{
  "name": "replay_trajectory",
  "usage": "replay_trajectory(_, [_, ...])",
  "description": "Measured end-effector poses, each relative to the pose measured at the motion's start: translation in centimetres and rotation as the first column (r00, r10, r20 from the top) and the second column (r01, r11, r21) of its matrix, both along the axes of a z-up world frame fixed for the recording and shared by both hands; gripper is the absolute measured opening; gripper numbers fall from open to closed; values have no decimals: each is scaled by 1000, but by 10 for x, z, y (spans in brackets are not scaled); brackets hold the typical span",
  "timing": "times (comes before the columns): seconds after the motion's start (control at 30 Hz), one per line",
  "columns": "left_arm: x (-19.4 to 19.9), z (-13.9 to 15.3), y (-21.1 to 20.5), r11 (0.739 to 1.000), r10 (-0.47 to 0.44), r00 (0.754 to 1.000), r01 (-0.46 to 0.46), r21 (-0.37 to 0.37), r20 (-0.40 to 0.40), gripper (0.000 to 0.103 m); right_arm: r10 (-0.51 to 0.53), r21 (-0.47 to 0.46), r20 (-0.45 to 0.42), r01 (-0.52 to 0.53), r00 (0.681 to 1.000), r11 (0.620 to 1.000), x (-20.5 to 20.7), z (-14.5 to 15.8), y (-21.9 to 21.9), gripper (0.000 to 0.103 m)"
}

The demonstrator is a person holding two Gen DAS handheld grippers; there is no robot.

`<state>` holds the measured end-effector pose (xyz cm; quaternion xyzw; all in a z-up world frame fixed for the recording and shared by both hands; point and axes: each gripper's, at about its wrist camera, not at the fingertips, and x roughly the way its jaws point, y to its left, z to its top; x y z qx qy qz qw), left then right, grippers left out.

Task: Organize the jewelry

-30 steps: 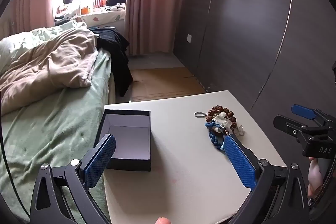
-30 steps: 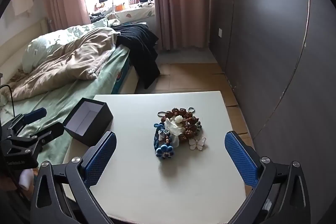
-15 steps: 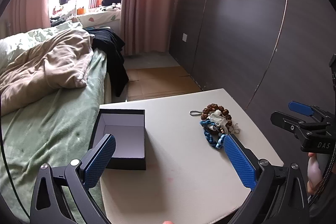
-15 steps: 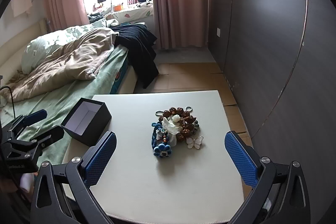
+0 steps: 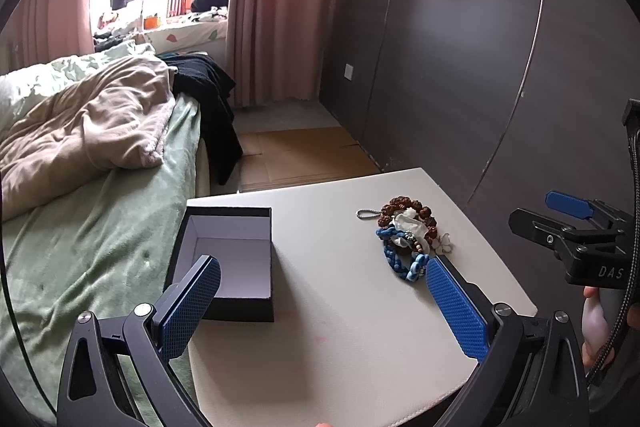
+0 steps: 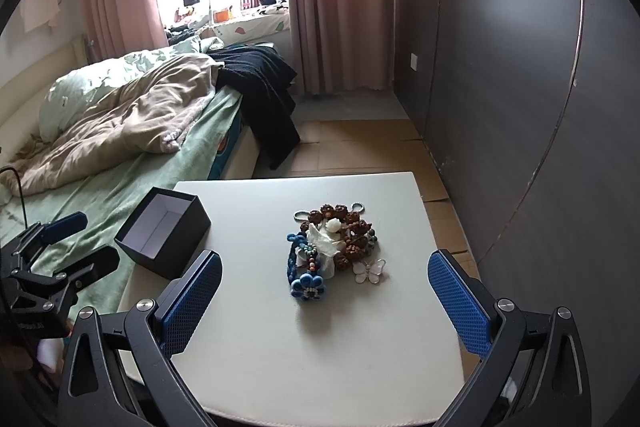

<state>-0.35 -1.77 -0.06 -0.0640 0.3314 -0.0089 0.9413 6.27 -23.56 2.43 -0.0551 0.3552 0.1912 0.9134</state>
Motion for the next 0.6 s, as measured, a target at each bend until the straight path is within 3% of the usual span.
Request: replay_trajectory(0.6, [-3,1,-1,1000,-1,1000,1,-2,5,103,-1,-3,2,1,1000,1000,1,1,-1,103])
